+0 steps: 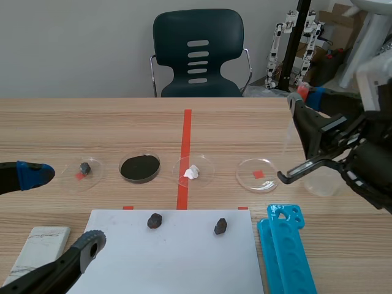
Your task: Draw acid from the petri dish
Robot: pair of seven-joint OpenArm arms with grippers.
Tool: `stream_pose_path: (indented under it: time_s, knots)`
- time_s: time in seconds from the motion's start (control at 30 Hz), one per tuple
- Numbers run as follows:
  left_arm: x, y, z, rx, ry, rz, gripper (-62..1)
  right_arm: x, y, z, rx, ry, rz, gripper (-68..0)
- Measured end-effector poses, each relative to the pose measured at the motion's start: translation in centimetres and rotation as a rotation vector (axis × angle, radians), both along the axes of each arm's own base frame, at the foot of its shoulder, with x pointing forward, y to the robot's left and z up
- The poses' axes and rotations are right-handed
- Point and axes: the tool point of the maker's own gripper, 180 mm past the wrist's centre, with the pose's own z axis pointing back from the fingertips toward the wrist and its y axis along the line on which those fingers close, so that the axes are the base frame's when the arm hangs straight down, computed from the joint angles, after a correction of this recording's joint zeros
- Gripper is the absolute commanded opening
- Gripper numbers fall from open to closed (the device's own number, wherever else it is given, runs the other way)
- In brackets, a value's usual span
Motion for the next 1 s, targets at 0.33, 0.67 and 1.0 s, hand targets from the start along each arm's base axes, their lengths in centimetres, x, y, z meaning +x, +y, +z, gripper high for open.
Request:
stream_pose_path:
  time_s: [0.33, 0.67, 1.0]
  knots:
    - [0.0, 0.0, 0.0, 0.000, 0.000, 0.000, 0.6, -6.4, 0.9, 1.2, 0.069, 0.101, 0.020, -57.9]
    - [0.0, 0.0, 0.0, 0.000, 0.000, 0.000, 0.6, -9.8, 1.7, 1.3, 0.144, 0.208, 0.028, -57.9]
    - [0.0, 0.0, 0.0, 0.000, 0.000, 0.000, 0.6, -11.2, 1.8, 1.2, 0.175, 0.223, 0.033, -57.9]
